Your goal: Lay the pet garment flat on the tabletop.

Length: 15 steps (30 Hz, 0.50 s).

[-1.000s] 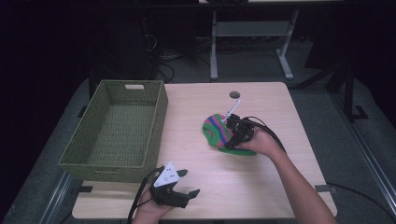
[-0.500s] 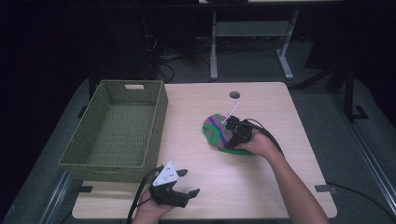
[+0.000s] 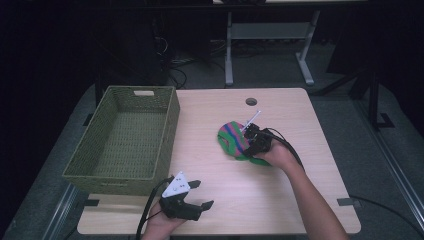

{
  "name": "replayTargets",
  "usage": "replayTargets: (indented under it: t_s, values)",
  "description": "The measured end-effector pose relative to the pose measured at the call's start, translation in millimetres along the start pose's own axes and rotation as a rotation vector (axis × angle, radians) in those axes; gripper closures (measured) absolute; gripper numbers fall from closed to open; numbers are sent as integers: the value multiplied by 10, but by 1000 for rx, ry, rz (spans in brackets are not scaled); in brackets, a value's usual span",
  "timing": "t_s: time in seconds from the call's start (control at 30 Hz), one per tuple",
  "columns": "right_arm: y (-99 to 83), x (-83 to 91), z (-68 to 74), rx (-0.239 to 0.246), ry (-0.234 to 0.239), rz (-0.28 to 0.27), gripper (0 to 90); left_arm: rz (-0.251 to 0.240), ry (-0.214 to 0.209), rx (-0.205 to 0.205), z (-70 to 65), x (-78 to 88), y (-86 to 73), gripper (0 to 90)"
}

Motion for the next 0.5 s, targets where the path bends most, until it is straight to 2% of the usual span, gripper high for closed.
replayTargets:
  t_s: [0.03,0.1,0.13,0.3,0.4,0.5]
  values:
    - [-1,4,-12,-4,-7,0,526,0,0,0,-2,0,1,213]
    - [-1,7,-15,-7,-9,-1,545,-1,0,2,-5,3,1,213]
    - [1,11,-18,-11,-17,3,594,-4,-2,2,-4,8,1,213]
    - [2,17,-41,-12,-29,7,659,-2,-3,4,6,14,-1,214]
    - [-2,23,-62,-24,-20,4,693,-4,-6,10,8,10,-2,214]
    - [-11,31,-89,-37,12,-6,704,-4,-11,14,16,12,-4,214]
Point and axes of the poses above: each handheld gripper's, and its own axes: x roughly backward along the jaws, y roughly out of its top, z roughly to its left, the point moved 5 cm from there along -x, roughly forward along the jaws, and after that the axes turned 15 degrees about z, right-handed, at the moved point
